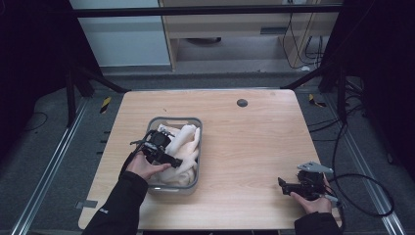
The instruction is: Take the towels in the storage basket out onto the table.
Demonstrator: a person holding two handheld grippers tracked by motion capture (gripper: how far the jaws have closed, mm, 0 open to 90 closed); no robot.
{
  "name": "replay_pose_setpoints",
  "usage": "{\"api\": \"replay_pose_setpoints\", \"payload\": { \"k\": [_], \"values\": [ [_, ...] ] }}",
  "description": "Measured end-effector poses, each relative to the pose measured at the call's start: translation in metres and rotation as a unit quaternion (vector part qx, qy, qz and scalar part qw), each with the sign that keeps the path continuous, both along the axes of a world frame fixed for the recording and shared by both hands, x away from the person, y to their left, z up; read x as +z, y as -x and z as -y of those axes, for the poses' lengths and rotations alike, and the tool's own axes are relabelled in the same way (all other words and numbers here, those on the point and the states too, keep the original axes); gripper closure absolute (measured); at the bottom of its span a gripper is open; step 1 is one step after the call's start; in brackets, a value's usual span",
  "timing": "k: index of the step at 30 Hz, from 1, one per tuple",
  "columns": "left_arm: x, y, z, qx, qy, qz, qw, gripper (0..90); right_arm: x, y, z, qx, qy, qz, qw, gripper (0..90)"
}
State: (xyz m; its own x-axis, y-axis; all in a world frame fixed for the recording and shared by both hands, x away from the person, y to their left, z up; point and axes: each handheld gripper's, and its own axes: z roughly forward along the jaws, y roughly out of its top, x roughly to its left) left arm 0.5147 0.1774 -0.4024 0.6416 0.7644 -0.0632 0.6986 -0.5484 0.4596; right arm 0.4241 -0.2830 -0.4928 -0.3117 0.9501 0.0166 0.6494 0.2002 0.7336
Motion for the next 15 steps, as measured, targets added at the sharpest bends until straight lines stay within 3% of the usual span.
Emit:
{"api": "replay_pose_setpoints", "payload": {
  "k": [8,15],
  "values": [
    [-0.0043,-0.0018,0.0018,0.001,-0.006,-0.017,0.9998,37.3,0.0002,0.0000,0.0002,0.000,0.003,-0.001,1.0000,3.9],
    [-0.0070,-0.0043,0.0013,0.013,-0.010,-0.033,0.9993,57.1,-0.0001,-0.0004,0.0002,0.002,0.002,-0.002,1.0000,3.9]
  ]
}}
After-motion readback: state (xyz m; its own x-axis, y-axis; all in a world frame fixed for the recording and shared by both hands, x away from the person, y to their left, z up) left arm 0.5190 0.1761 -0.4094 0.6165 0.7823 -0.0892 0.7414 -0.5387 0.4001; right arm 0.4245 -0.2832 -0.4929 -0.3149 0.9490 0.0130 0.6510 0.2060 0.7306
